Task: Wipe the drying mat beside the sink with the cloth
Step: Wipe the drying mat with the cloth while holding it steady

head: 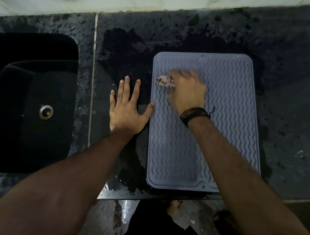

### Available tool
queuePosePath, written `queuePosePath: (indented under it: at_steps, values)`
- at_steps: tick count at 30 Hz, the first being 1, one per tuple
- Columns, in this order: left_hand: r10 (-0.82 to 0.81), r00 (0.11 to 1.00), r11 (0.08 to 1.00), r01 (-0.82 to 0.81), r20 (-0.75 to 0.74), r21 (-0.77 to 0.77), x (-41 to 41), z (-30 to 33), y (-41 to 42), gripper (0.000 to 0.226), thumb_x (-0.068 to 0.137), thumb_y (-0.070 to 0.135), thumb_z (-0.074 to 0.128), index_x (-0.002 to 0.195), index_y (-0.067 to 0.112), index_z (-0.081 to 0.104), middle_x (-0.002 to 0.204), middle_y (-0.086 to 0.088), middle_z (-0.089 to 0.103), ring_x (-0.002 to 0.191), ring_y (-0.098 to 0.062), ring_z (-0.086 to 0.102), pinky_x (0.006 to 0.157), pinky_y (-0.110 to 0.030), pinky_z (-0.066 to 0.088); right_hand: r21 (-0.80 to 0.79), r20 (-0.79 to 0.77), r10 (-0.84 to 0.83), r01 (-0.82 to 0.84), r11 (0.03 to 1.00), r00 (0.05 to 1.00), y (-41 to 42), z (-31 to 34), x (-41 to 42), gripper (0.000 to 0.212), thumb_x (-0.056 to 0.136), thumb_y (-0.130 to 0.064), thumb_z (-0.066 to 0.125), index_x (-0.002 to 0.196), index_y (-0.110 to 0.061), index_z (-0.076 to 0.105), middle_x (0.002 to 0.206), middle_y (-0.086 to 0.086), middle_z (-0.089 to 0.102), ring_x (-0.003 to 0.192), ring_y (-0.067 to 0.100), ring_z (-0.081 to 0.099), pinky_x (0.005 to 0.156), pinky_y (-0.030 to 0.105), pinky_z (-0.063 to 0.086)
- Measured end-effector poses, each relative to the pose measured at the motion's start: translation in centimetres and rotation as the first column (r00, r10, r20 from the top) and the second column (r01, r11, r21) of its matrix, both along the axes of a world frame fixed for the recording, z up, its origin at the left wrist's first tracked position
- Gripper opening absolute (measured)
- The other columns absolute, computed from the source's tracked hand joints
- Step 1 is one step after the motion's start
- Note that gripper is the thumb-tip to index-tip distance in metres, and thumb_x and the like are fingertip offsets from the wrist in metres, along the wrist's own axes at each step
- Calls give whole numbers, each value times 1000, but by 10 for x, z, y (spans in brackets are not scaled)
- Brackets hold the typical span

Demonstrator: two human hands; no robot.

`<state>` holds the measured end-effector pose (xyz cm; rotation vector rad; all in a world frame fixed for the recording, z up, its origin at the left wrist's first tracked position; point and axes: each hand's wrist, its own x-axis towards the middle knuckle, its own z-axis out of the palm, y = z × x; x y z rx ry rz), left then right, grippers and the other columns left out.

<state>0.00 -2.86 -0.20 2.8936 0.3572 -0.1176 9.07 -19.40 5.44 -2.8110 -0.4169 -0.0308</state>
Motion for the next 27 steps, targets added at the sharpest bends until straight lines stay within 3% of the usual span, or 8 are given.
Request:
queuePosePath:
  at_steps: [5,11,21,27]
  values:
    - [2,1000,1000,-2,21,-9,1,-1,0,86,93,75,26,164,29,9,171,-3,-2,157,-20,-6,126,-48,-2,-2,-36,49,-49,999,998,2,6,5,48,73,-9,66,120,-17,61,115,6,66,112,28,53,87,42,48]
    - [-7,1000,1000,7,16,18,1,-5,2,85,94,75,23,164,29,5,171,-4,-4,157,-20,-6,126,-50,0,14,19,111,-111,994,994,-18,-9,-71,52,66,-8,73,117,-17,64,120,6,66,105,29,58,84,44,52]
    - [-7,999,1000,7,35,-5,1,-6,2,85,94,75,25,164,28,10,171,-4,-2,157,-20,-5,126,-50,0,-24,8,54,-54,998,999,18,11,22,45,77,-6,62,121,-18,61,116,7,65,115,28,52,90,42,46]
    - [-6,999,1000,6,49,0,0,-7,2,85,94,74,26,164,28,9,171,-5,-2,157,-21,-4,126,-49,0,57,20,48,-49,997,999,10,-3,-27,46,70,-8,71,114,-18,64,112,4,66,105,27,58,81,41,53]
